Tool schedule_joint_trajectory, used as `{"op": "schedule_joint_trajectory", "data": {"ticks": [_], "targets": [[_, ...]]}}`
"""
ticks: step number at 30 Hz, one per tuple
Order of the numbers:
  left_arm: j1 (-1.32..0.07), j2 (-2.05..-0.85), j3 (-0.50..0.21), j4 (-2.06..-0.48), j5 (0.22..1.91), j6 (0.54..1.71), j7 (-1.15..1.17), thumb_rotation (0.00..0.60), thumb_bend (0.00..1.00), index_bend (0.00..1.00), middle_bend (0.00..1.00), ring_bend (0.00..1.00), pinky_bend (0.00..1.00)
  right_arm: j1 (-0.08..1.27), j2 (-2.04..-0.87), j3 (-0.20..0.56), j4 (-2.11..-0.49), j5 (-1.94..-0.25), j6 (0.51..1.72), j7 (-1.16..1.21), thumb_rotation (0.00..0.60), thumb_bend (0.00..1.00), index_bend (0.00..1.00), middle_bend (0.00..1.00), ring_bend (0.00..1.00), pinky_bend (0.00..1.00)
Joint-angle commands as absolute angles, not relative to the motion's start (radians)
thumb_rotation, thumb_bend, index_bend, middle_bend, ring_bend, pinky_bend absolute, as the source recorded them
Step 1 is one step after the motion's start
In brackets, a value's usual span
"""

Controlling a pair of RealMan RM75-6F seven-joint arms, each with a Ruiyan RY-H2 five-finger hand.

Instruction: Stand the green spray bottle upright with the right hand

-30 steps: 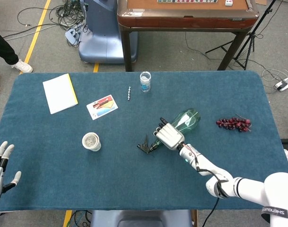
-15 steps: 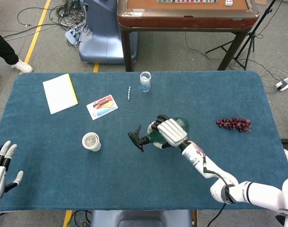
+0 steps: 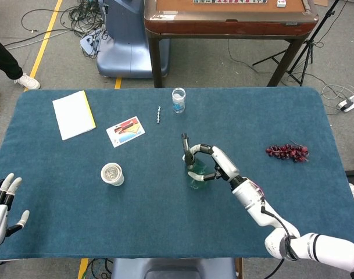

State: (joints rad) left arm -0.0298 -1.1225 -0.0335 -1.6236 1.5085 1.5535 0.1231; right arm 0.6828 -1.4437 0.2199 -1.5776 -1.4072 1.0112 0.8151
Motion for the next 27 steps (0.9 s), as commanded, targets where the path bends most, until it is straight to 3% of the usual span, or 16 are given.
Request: {"op": "schedule_joint_trajectory", "data": {"ticks": [1,19,27], "targets": [[-0.030,-1.122,-0.033,-1.625,1.510,1.553,0.124,0.600,0.35,0.06,0.00,0.00,0.00,0.658,-1.457,0.215,-1.551,-1.437,1.026,0.956,0.600,0.30,0.65,0.49,0.32,0.20],[-0.033,-1.122,-0.034,-1.625,1.509,1.546,0.123,0.600,0.35,0.06,0.00,0.00,0.00,0.695,-1.530,0.177,-1.388,-1.536,1.045,1.117,0.600,0.30,0.65,0.49,0.32,0.20],[-0.032,-1.126,-0.032,-1.621,1.507,1.544,0.123,0.600,0.35,0.06,0.00,0.00,0.00,0.715,-1.512,0.130,-1.366,-1.606,1.059,1.163,0.600,0.30,0.62,0.40,0.29,0.20]]}}
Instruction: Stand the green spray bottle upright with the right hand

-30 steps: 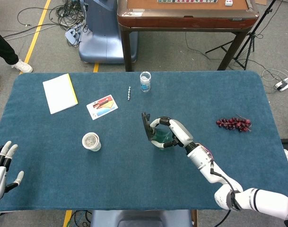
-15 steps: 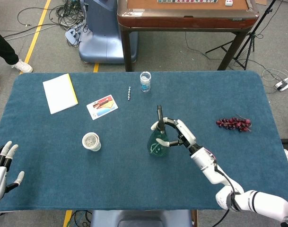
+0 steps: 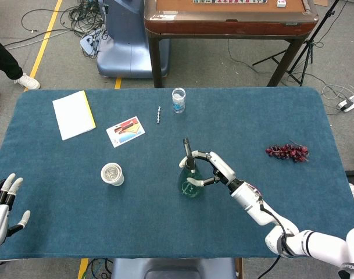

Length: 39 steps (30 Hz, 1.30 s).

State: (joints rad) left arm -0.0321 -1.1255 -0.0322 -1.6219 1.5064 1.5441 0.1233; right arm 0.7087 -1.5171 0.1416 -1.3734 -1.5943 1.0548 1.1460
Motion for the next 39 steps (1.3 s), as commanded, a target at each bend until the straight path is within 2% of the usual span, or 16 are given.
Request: {"op": "schedule_joint_trajectory", "data": {"ticks": [1,6,13,19,21,30,39], "targets": [[-0.032,-1.126,-0.031,-1.621,1.508,1.545,0.122,0.600,0.35,0.06,0.00,0.00,0.00,0.716,-1.510,0.125,-1.362,-1.611,1.062,1.170,0.600,0.30,0.61,0.39,0.28,0.20],[-0.031,-1.127,-0.030,-1.620,1.509,1.544,0.121,0.600,0.35,0.06,0.00,0.00,0.00,0.719,-1.505,0.106,-1.347,-1.626,1.078,1.184,0.600,0.27,0.49,0.31,0.21,0.20],[-0.032,-1.129,-0.030,-1.620,1.511,1.544,0.123,0.600,0.35,0.06,0.00,0.00,0.00,0.717,-1.491,0.085,-1.341,-1.635,1.100,1.177,0.600,0.12,0.37,0.25,0.17,0.17],[-0.032,-1.129,-0.030,-1.620,1.511,1.544,0.124,0.600,0.35,0.06,0.00,0.00,0.00,0.703,-1.472,0.057,-1.344,-1.651,1.128,1.171,0.600,0.04,0.30,0.20,0.13,0.13],[-0.032,-1.129,-0.031,-1.621,1.511,1.545,0.125,0.600,0.35,0.06,0.00,0.00,0.00,0.706,-1.467,0.052,-1.342,-1.655,1.128,1.167,0.600,0.01,0.24,0.16,0.11,0.10],[-0.033,-1.130,-0.032,-1.620,1.509,1.543,0.127,0.600,0.35,0.06,0.00,0.00,0.00,0.717,-1.448,0.038,-1.351,-1.661,1.122,1.118,0.600,0.00,0.10,0.07,0.03,0.00],[-0.039,-1.131,-0.034,-1.618,1.509,1.535,0.126,0.600,0.35,0.06,0.00,0.00,0.00,0.696,-1.393,0.048,-1.414,-1.621,1.133,0.947,0.600,0.00,0.06,0.05,0.01,0.00]]}}
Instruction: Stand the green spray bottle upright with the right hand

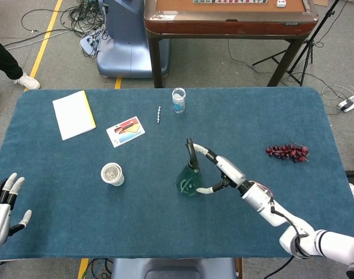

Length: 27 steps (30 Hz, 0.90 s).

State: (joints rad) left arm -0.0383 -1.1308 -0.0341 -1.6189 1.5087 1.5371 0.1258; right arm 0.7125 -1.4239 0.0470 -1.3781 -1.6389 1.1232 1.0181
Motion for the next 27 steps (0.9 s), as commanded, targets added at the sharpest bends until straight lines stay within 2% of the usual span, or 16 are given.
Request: {"op": "schedule_joint_trajectory", "data": {"ticks": [1,9,15,19,27], "targets": [[-0.040,-1.131,-0.034,-1.618,1.509,1.534,0.126,0.600,0.35,0.06,0.00,0.00,0.00,0.688,-1.384,0.048,-1.423,-1.615,1.137,0.915,0.600,0.00,0.06,0.05,0.01,0.00],[-0.048,-1.131,-0.037,-1.610,1.515,1.531,0.121,0.600,0.35,0.06,0.00,0.00,0.00,0.568,-1.304,0.025,-1.518,-1.548,1.229,0.529,0.600,0.00,0.06,0.15,0.05,0.01],[-0.059,-1.131,-0.042,-1.610,1.521,1.525,0.123,0.600,0.35,0.06,0.00,0.00,0.00,0.451,-1.249,-0.003,-1.607,-1.510,1.340,0.204,0.600,0.08,0.15,0.23,0.11,0.09],[-0.064,-1.132,-0.042,-1.612,1.524,1.522,0.126,0.600,0.35,0.06,0.00,0.00,0.00,0.372,-1.202,-0.036,-1.653,-1.522,1.417,0.083,0.600,0.13,0.18,0.24,0.12,0.09],[-0.078,-1.136,-0.042,-1.622,1.533,1.509,0.140,0.600,0.35,0.06,0.00,0.00,0.00,0.248,-1.161,-0.083,-1.686,-1.565,1.535,-0.002,0.600,0.13,0.18,0.26,0.12,0.09]]}}
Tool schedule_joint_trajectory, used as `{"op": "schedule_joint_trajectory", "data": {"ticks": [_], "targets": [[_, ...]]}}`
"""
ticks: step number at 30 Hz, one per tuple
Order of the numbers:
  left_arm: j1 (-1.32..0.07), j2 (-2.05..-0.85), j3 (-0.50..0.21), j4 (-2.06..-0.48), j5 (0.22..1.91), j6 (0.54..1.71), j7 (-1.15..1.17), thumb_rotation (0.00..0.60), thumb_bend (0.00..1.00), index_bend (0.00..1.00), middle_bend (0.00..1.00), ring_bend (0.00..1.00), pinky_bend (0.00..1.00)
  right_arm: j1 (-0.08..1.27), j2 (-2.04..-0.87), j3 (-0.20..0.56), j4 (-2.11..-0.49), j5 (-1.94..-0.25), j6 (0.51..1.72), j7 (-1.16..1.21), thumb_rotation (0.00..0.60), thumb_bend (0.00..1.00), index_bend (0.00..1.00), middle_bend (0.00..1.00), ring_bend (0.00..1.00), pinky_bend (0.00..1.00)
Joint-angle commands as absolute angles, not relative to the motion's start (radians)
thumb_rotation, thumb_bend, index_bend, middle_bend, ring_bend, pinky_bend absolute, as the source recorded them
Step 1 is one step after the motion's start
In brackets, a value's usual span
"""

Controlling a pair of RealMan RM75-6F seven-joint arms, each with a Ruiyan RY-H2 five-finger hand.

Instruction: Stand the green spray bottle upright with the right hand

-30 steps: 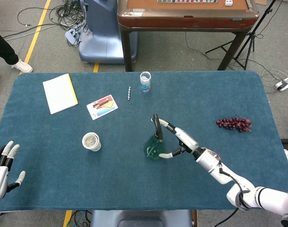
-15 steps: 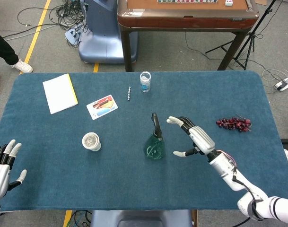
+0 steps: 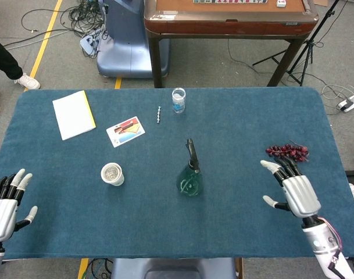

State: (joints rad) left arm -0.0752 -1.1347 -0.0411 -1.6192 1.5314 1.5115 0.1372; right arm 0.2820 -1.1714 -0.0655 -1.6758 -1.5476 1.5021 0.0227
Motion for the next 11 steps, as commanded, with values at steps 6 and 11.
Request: {"op": "schedule_joint_trajectory", "data": {"ticks": [6,11], "targets": [[-0.085,-1.135,-0.044,-1.634,1.539,1.510,0.148,0.600,0.35,0.06,0.00,0.00,0.00,0.177,-1.152,-0.102,-1.697,-1.607,1.603,-0.038,0.600,0.13,0.18,0.26,0.13,0.09],[-0.088,-1.135,-0.042,-1.639,1.539,1.507,0.154,0.600,0.35,0.06,0.00,0.00,0.00,0.136,-1.155,-0.105,-1.682,-1.630,1.634,-0.044,0.600,0.13,0.18,0.27,0.13,0.09]]}}
